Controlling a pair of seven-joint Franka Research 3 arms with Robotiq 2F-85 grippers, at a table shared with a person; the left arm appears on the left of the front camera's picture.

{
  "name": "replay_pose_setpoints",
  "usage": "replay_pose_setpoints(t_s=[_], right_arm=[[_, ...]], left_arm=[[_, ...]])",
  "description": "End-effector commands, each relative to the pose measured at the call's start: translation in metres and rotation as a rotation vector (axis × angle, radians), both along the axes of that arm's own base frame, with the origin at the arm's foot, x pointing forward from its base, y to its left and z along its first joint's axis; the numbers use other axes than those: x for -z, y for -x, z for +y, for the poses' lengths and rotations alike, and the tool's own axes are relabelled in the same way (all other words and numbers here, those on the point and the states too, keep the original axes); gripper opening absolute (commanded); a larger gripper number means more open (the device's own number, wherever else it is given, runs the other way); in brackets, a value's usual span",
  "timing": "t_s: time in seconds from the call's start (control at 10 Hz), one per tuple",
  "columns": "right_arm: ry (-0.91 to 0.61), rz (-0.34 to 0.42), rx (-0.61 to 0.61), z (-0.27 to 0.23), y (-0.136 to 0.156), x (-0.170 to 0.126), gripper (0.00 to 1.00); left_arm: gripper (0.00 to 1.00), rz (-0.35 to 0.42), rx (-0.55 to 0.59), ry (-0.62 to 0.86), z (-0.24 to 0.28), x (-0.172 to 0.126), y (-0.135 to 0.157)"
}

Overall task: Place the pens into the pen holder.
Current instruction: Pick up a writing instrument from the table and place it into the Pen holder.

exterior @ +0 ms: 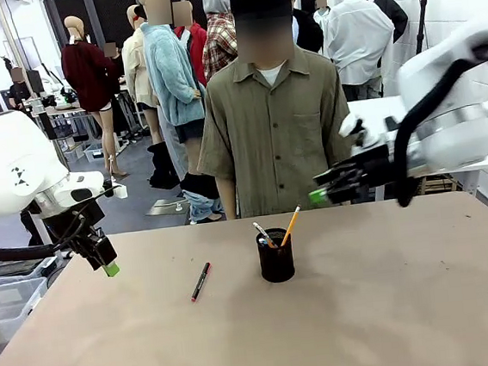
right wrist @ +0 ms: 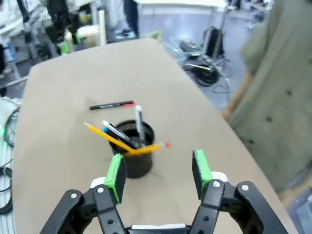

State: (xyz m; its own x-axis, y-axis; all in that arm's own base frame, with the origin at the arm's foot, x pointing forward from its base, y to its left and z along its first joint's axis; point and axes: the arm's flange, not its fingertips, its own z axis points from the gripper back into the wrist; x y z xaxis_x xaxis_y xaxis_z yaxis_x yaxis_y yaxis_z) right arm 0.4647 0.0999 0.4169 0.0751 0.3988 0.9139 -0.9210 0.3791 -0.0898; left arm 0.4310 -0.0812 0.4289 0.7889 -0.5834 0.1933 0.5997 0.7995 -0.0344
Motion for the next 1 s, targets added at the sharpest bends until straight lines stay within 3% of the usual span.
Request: replay_pose_setpoints(t_s=[0.0,0.5,0.9], right_arm=[[0.014,-0.018,0.145,-0.030,0.020,-0.003,0.69],[0.159,0.221,0.505,-0.113,0.048,-0.015,0.69],[0.375,0.508,0.669,-0.134,0.038,-0.021,0.69]], left_arm=[[0.62,-0.007,0.003,-0.014,0.001,-0.001,-0.001],[0.62,-0.007,0.003,-0.014,0.001,-0.001,-0.001],[0.62,-0.007,0.003,-0.014,0.001,-0.001,-0.001]])
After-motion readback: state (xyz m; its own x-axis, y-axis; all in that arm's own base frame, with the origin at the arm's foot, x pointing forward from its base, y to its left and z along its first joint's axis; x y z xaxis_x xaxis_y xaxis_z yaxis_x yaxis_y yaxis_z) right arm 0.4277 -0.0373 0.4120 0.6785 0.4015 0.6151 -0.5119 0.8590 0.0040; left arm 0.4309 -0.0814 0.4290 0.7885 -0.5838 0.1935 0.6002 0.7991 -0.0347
